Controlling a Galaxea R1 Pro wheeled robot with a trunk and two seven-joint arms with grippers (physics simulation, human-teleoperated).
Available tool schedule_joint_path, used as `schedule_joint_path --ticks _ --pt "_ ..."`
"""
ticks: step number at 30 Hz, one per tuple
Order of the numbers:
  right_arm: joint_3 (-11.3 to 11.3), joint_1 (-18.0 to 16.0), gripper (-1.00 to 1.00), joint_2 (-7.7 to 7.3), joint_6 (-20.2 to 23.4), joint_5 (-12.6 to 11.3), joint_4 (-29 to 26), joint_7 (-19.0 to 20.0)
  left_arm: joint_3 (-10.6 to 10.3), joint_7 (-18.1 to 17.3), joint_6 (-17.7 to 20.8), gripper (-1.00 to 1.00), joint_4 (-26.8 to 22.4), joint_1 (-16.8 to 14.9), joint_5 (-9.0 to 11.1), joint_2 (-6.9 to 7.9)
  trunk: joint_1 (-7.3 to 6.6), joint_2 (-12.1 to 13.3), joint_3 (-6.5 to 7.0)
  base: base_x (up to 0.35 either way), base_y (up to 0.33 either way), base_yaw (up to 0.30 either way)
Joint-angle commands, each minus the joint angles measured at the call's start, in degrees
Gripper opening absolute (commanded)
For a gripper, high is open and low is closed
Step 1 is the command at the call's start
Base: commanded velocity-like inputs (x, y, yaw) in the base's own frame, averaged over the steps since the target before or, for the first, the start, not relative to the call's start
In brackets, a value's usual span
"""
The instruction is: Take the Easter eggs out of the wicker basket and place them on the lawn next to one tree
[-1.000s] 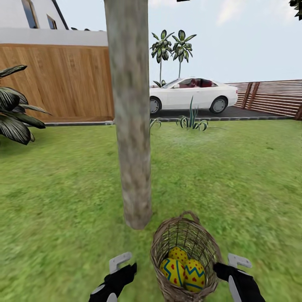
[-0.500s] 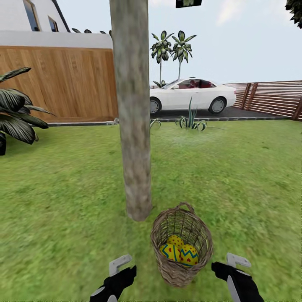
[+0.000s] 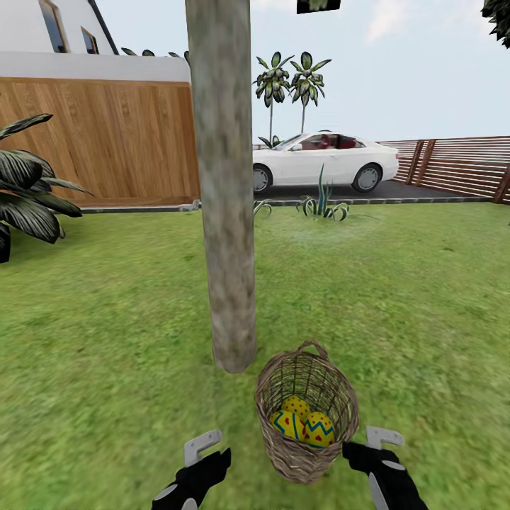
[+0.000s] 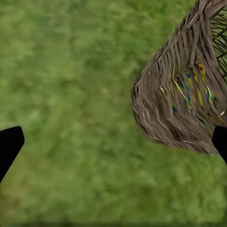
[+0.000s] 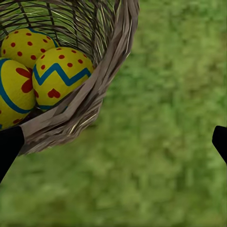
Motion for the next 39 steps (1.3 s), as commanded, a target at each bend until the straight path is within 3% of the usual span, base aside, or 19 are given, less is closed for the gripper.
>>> schedule_joint_path --ticks 1,13,17,22,25,29,30,31,32,34,37,39 --pt "-0.07 -0.02 1.00 0.04 0.28 -0.05 -0.08 -0.12 -0.11 0.48 0.13 1.00 -0.09 -0.03 0.60 0.02 -0.01 -0.03 -0.06 0.000 0.000 0.000" --pt "-0.03 -0.02 1.00 0.01 0.36 0.10 -0.33 -0.40 -0.11 0.37 0.15 1.00 -0.09 -0.03 0.60 0.11 -0.01 -0.03 -0.06 -0.027 0.024 0.000" --pt "-0.03 -0.02 1.00 -0.04 1.30 0.10 -4.66 -0.53 -0.12 0.57 0.36 1.00 -0.40 -0.03 0.54 0.09 -0.01 -0.03 -0.06 -0.190 0.211 0.000" --pt "0.24 -0.02 1.00 0.24 11.13 0.00 -16.20 -0.61 -0.18 0.71 3.37 1.00 -3.41 -0.03 -0.93 0.01 -0.01 -0.03 -0.06 -0.177 0.268 0.000" --pt "0.54 -0.07 1.00 0.57 18.80 -0.18 -21.09 -0.99 -0.05 0.78 9.85 1.00 -8.36 -0.10 -4.23 0.04 -0.01 -0.03 -0.06 -0.056 0.308 0.000" --pt "0.69 -0.96 1.00 1.70 21.54 -0.18 -22.84 -1.67 0.58 1.14 16.60 1.00 -12.26 -0.13 -5.58 0.33 -0.01 -0.03 -0.06 0.115 0.298 0.000" --pt "0.67 -3.98 1.00 2.15 28.94 -0.13 -21.51 -1.79 4.22 5.26 23.03 1.00 -14.21 -0.86 -5.78 1.93 -0.01 -0.03 -0.06 0.286 0.175 0.000" --pt "0.63 -5.10 1.00 2.15 31.36 -0.16 -20.47 -1.76 4.91 5.93 24.61 1.00 -14.41 -1.51 -5.79 2.66 -0.01 -0.03 -0.06 0.299 0.154 0.000" --pt "0.59 -5.72 1.00 2.15 32.36 -0.17 -19.80 -1.75 5.16 6.17 25.53 1.00 -14.50 -1.85 -5.80 3.10 -0.01 -0.03 -0.06 0.304 0.146 0.000" --pt "0.46 -8.91 1.00 2.08 34.93 -0.19 -16.08 -1.77 5.90 6.89 30.45 1.00 -14.74 -3.64 -5.78 5.73 -0.01 -0.03 -0.06 0.314 0.125 0.000" --pt "0.29 -12.65 1.00 1.98 36.05 -0.09 -10.68 -1.84 6.68 7.32 33.55 1.00 -14.79 -6.07 -5.77 8.29 -0.01 -0.03 -0.06 0.321 0.072 0.000" --pt "0.15 -14.83 1.00 1.76 36.24 -0.08 -6.04 -1.82 7.09 7.56 34.04 1.00 -14.81 -6.79 -5.83 8.86 -0.01 -0.03 -0.06 0.327 0.018 0.000"
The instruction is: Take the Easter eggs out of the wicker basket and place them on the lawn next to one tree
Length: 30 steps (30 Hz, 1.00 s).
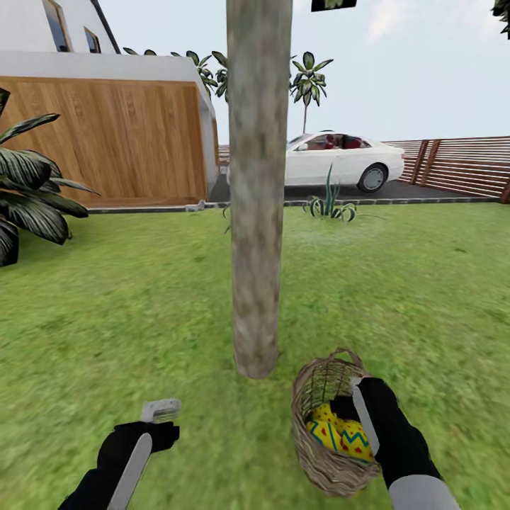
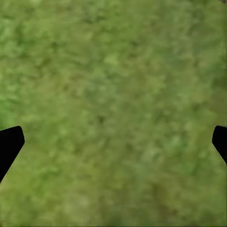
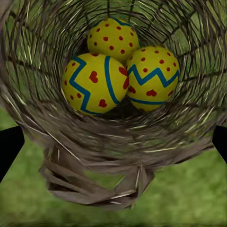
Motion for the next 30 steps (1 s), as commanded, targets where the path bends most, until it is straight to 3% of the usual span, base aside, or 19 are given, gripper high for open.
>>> schedule_joint_path --ticks 1,4,7,10,13,18,20,21,24,27,30 --pt "-0.19 -1.46 1.00 -0.31 0.23 -0.08 3.09 -0.11 0.07 0.65 0.26 1.00 -0.07 -0.24 0.61 0.15 0.02 -0.03 -0.06 0.328 0.010 0.000" --pt "-0.63 -7.31 1.00 -2.26 0.27 -0.51 15.90 0.02 0.26 0.62 1.42 1.00 -0.09 -0.52 0.59 0.36 0.02 -0.03 -0.06 0.291 0.003 0.000" --pt "-0.81 -10.45 1.00 -2.98 0.38 -0.61 22.40 -0.12 0.46 0.65 3.17 1.00 -0.09 -0.56 0.60 0.34 0.02 -0.03 -0.06 0.117 0.001 0.000" --pt "-0.86 -12.30 1.00 -3.56 0.42 -0.63 26.52 -0.34 0.97 0.88 3.60 1.00 2.31 -0.51 0.82 0.32 0.02 -0.03 -0.06 0.026 0.000 0.000" --pt "-0.86 -12.77 1.00 -4.30 0.43 -0.63 27.46 -0.38 3.14 0.76 3.98 1.00 6.07 -0.50 0.85 0.32 0.02 -0.03 -0.06 0.005 0.000 0.000" --pt "-0.87 -13.98 1.00 -4.59 0.45 -0.63 30.46 -0.39 4.29 0.54 4.76 1.00 11.27 -1.84 0.65 0.59 0.02 -0.03 -0.06 0.001 0.000 0.000" --pt "-0.87 -16.06 1.00 -4.63 0.41 -0.63 32.54 -0.36 4.51 0.48 5.03 1.00 21.56 -8.41 0.49 1.56 0.02 -0.03 -0.06 0.000 0.000 0.000" --pt "-0.87 -16.48 1.00 -4.63 0.37 -0.66 32.93 -0.33 4.64 0.27 5.06 1.00 30.85 -14.17 0.68 2.49 0.02 -0.03 -0.06 0.000 0.000 0.000" --pt "-0.86 -16.77 1.00 -4.65 0.35 -0.70 33.11 -0.26 4.92 0.07 5.01 1.00 42.03 -23.00 1.83 3.38 0.02 -0.03 -0.06 0.000 0.000 0.000" --pt "-0.86 -16.89 1.00 -4.70 0.33 -0.69 33.13 -0.23 5.03 0.01 4.99 1.00 43.57 -27.04 2.46 3.65 0.02 -0.03 -0.06 0.011 0.003 0.000" --pt "-0.86 -16.94 1.00 -4.75 0.25 -0.59 33.04 -0.25 5.00 -0.02 4.92 1.00 41.64 -28.39 2.72 3.60 0.02 -0.03 -0.06 0.174 0.064 0.000"
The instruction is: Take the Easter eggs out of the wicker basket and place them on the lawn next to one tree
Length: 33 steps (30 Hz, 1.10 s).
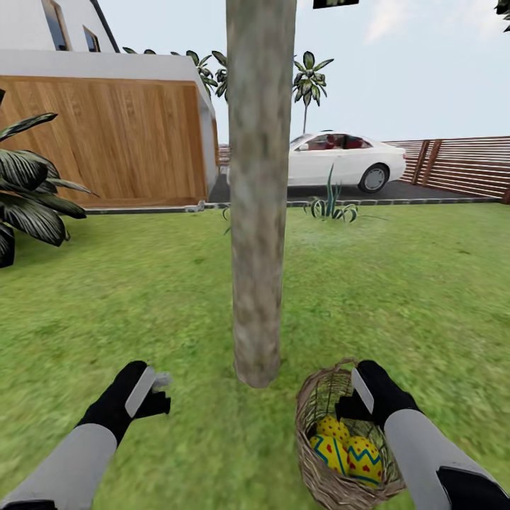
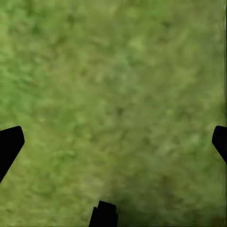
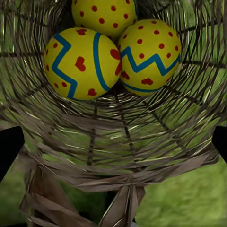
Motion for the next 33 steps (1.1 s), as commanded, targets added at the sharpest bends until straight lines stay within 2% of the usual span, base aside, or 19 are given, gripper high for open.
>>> schedule_joint_path --ticks 1,9,17,25,33 --pt "-0.16 -0.06 1.00 -0.12 0.07 -0.03 -0.05 -0.24 0.13 0.49 0.02 1.00 -0.89 -0.51 0.69 -0.14 0.01 -0.02 -0.06 0.289 0.094 0.000" --pt "-0.08 -0.02 1.00 -0.59 -0.06 0.00 0.04 -0.21 0.28 0.58 -0.26 1.00 0.54 -0.67 0.72 0.17 0.01 -0.02 -0.06 0.239 0.050 0.000" --pt "0.04 -0.02 1.00 -2.40 -0.18 0.02 0.06 -0.16 0.13 0.53 -2.76 1.00 2.99 -0.69 0.57 0.03 0.01 -0.02 -0.06 0.168 -0.114 0.000" --pt "0.18 0.00 1.00 -2.56 -0.55 0.09 0.06 -0.18 0.20 0.51 -3.28 1.00 4.68 -0.69 0.71 0.05 0.01 -0.02 -0.06 0.091 -0.065 0.000" --pt "0.44 -0.04 1.00 -2.34 -1.56 0.09 0.06 -0.13 0.32 0.37 -3.31 1.00 4.78 -0.68 0.91 0.00 1.77 -3.23 -1.50 0.001 -0.001 0.000"
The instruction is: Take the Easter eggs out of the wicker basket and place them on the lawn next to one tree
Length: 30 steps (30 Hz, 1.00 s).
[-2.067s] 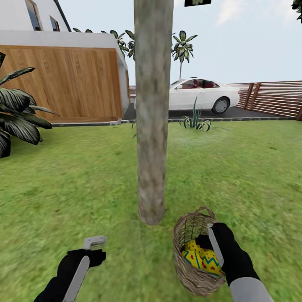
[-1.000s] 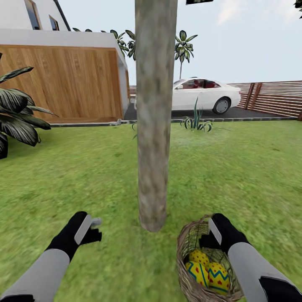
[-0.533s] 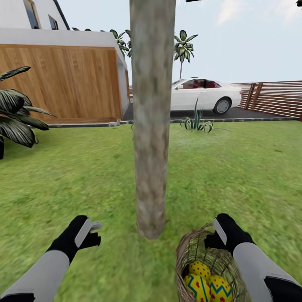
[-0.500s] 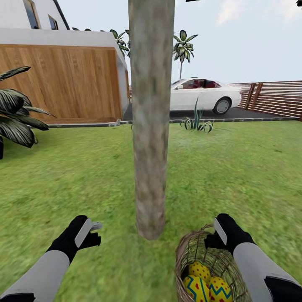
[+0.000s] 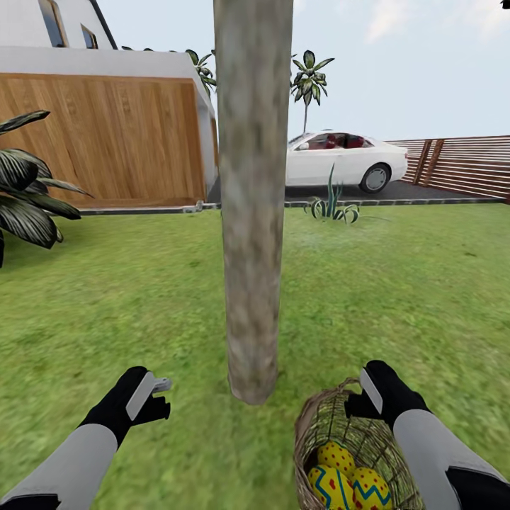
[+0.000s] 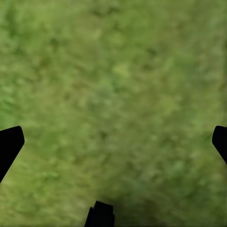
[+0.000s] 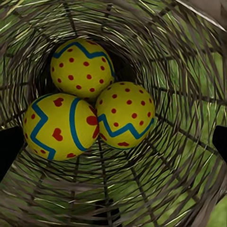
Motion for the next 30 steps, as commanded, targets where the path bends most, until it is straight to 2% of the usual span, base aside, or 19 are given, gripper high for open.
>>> schedule_joint_path --ticks 1,5,13,20,30 --pt "-0.21 -0.02 1.00 0.03 0.14 -0.09 -0.06 -0.20 0.05 0.51 0.14 1.00 -0.07 -0.02 0.60 -0.01 0.22 -0.44 -0.24 0.000 0.000 0.000" --pt "-0.15 -0.01 1.00 0.00 -2.82 -0.09 -0.02 -0.19 0.10 0.55 0.07 1.00 -0.05 -0.01 0.63 0.00 1.09 -2.05 -0.96 0.000 0.000 0.000" --pt "-0.23 -0.01 1.00 -0.05 -6.05 -0.15 -0.06 -0.12 0.11 0.54 -0.04 1.00 0.18 -0.01 0.72 -0.03 2.85 -5.25 -2.40 0.000 0.000 0.000" --pt "-0.31 0.00 1.00 0.12 -9.07 -0.25 0.16 -0.10 0.04 0.45 -3.31 1.00 2.31 -0.02 2.86 -0.28 4.39 -8.06 -3.65 0.000 0.000 0.000" --pt "-0.30 0.01 1.00 0.21 -11.91 -0.22 2.37 -0.10 0.10 0.42 -4.07 1.00 2.91 0.00 3.23 -0.16 6.59 -12.07 -5.45 0.000 0.000 0.000"
